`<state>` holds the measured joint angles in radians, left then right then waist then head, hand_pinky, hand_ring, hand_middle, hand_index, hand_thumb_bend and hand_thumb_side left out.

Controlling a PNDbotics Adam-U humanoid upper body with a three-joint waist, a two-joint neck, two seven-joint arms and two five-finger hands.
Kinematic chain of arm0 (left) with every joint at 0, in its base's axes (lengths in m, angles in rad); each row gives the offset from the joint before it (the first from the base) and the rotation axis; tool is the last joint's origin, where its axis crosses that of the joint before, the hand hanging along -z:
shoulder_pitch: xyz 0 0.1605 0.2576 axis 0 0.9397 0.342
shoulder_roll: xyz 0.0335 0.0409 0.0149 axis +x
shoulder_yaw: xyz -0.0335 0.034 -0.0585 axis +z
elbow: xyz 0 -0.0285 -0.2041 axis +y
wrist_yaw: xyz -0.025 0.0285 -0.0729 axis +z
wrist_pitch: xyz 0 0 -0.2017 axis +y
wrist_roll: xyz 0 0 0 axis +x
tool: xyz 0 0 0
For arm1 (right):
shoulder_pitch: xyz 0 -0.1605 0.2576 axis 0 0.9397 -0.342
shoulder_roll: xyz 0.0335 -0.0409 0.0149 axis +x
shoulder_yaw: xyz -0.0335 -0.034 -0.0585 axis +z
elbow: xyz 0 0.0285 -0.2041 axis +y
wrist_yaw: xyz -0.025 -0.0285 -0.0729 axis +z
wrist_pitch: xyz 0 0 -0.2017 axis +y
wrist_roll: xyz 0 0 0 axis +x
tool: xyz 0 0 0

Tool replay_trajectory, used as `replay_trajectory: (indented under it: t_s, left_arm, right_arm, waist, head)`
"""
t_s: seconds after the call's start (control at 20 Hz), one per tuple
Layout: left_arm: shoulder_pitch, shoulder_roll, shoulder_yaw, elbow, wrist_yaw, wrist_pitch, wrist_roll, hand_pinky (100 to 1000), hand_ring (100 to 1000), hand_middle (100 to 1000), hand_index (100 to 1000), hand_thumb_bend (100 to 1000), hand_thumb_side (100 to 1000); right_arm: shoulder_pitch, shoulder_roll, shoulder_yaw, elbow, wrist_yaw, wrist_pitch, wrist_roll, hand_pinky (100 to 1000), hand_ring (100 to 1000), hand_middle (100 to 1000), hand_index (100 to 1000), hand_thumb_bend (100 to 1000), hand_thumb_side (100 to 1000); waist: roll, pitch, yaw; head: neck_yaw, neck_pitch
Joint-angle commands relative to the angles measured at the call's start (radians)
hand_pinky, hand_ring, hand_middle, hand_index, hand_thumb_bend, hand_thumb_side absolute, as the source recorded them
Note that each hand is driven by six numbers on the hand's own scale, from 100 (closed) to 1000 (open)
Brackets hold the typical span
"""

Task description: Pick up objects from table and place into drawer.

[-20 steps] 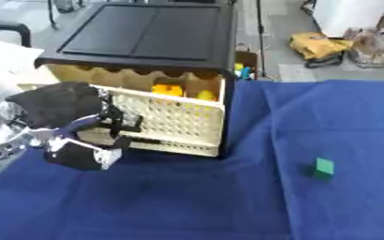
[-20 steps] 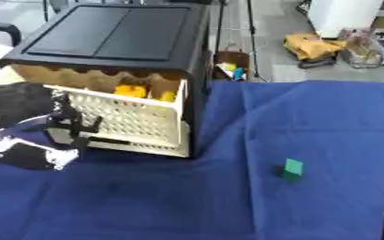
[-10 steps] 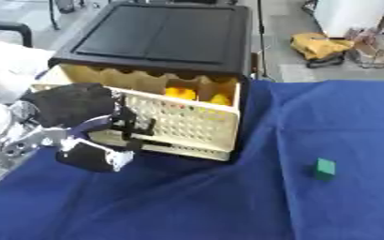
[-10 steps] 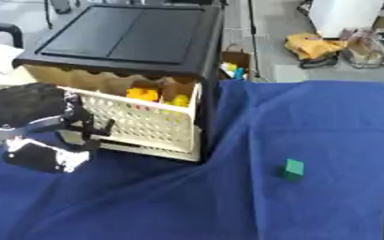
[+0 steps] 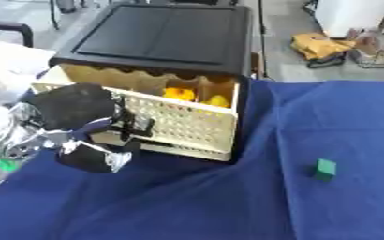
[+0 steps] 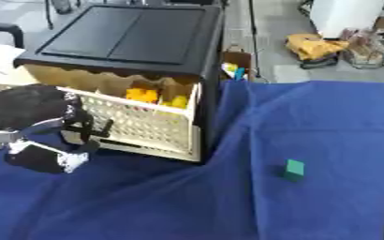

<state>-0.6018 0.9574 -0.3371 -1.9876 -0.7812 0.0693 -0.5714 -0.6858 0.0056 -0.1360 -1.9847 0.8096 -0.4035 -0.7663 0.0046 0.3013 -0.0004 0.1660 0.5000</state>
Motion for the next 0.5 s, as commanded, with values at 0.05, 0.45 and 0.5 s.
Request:
replay_trajectory:
  t_s: [0.05,0.45,0.5]
  left_arm:
    - [-0.014,0.015,0.01,-0.012,-0.056,-0.005,0.001,100,100,100,562,100,513]
    - [-0.006,-0.016,0.037,-0.012,-0.147,0.006,0.0,100,100,100,567,100,523]
    - [-0.006,-0.023,0.04,-0.012,-0.152,0.006,-0.001,100,100,100,566,100,527]
  right_arm:
    - [-0.009,0.0,-0.002,-0.015,0.008,-0.009,-0.015,685,720,569,714,100,1000]
    - [-0.005,0.0,-0.003,-0.015,0.01,-0.007,-0.018,686,723,569,714,100,1000]
    - [-0.005,0.0,-0.003,-0.015,0.01,-0.006,-0.019,686,723,569,714,100,1000]
  waist:
    - [0.003,-0.023,0.002]
    - [0.004,-0.026,0.011]
    - [0.004,-0.027,0.012]
  head:
    - [0.004,-0.003]
    - [0.003,-0.003]
    - [0.003,-0.003]
